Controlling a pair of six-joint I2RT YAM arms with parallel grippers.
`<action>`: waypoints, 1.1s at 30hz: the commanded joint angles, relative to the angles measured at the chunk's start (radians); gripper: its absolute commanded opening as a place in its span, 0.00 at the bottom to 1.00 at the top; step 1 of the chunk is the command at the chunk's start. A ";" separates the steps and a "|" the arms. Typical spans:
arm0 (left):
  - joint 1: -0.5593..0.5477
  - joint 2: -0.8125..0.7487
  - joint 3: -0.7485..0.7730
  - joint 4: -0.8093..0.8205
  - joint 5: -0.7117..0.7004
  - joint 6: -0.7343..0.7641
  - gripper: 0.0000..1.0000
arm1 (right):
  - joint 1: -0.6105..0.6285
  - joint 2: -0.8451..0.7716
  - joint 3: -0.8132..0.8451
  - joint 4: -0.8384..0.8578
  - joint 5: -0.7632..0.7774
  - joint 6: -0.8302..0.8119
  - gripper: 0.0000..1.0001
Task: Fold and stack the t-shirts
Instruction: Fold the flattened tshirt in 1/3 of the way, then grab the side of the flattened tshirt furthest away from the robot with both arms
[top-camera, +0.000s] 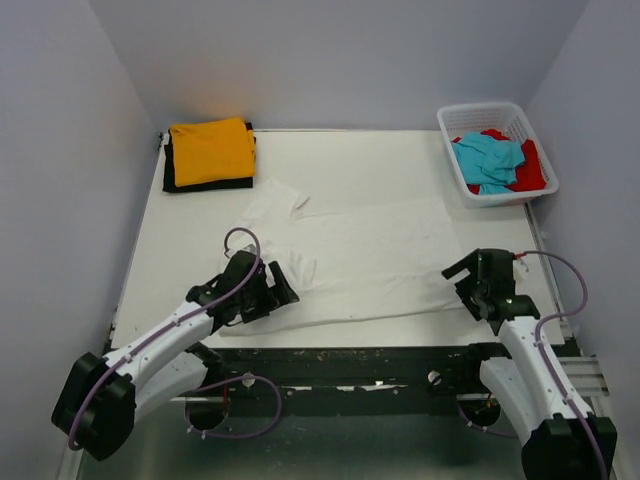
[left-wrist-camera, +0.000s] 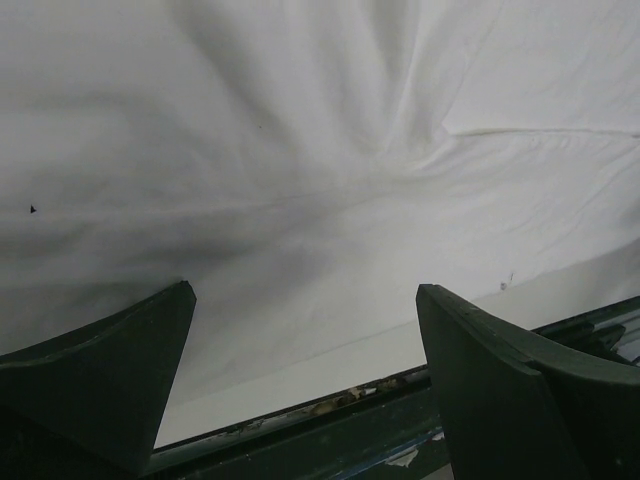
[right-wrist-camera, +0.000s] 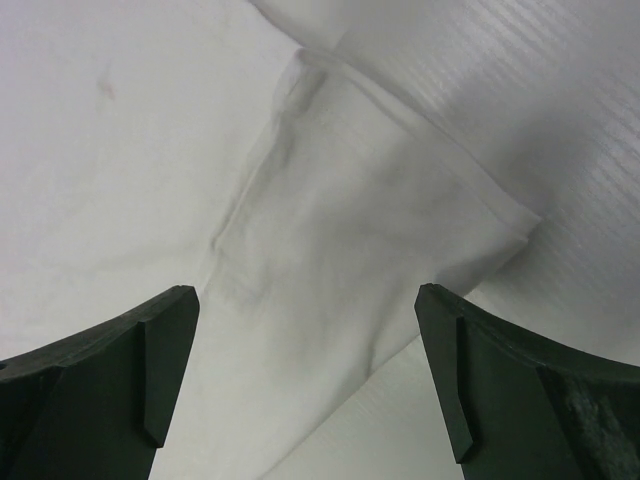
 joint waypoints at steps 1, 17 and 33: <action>-0.019 -0.086 -0.075 -0.164 -0.080 -0.073 0.99 | -0.008 -0.136 -0.047 -0.076 -0.076 0.075 0.99; -0.033 0.008 0.120 0.126 0.048 0.063 0.98 | 0.194 0.153 0.013 0.331 -0.252 -0.036 1.00; -0.095 0.264 0.044 0.335 0.137 -0.017 0.99 | 0.409 0.175 -0.075 0.149 0.072 0.132 1.00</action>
